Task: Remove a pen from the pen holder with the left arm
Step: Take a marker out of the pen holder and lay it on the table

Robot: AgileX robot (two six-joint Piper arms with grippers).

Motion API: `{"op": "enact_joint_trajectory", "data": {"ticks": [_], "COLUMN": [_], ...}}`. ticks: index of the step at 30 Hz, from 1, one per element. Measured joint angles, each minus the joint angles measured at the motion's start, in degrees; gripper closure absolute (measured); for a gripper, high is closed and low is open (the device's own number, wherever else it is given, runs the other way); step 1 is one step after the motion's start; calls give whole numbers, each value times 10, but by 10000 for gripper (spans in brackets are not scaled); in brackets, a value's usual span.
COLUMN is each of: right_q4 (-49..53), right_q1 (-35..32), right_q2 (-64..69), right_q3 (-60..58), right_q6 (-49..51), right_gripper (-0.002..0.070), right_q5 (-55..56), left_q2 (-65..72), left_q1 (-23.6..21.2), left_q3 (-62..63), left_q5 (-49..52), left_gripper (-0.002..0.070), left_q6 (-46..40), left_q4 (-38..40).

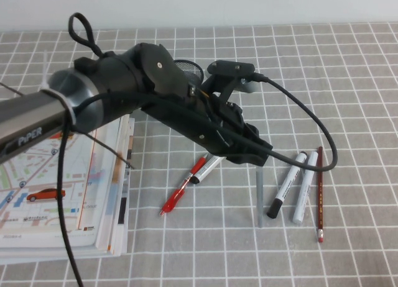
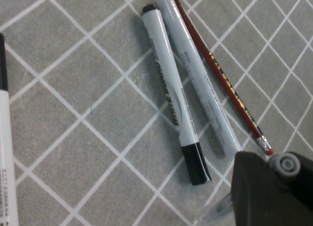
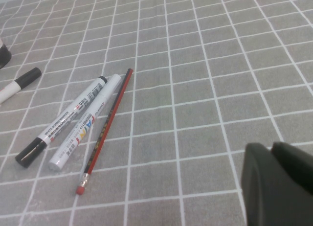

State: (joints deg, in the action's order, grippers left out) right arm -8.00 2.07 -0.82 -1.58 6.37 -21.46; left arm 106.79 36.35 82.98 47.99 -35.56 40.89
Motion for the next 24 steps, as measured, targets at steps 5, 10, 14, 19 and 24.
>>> {"op": "enact_joint_trajectory", "data": {"ticks": [5,10,14,19,24], "right_q4": [0,0,0,0,0], "right_q1": [0,0,0,0,0], "right_q2": [0,0,0,0,0], "right_q3": [0,0,0,0,0], "right_q6": [0,0,0,0,0], "right_gripper": [689,689,689,689,689], "right_q5": [0,0,0,0,0], "left_q2": [19,36,43,55,67], "left_q1": [0,0,0,0,0], "left_q3": [21,33,35,36,37], "left_q5": [0,-1,-15,-39,-57], "left_gripper": [622,622,622,622,622], "left_q6": [4,8,11,12,14], "left_q4": [-1,0,8,23,41]}}
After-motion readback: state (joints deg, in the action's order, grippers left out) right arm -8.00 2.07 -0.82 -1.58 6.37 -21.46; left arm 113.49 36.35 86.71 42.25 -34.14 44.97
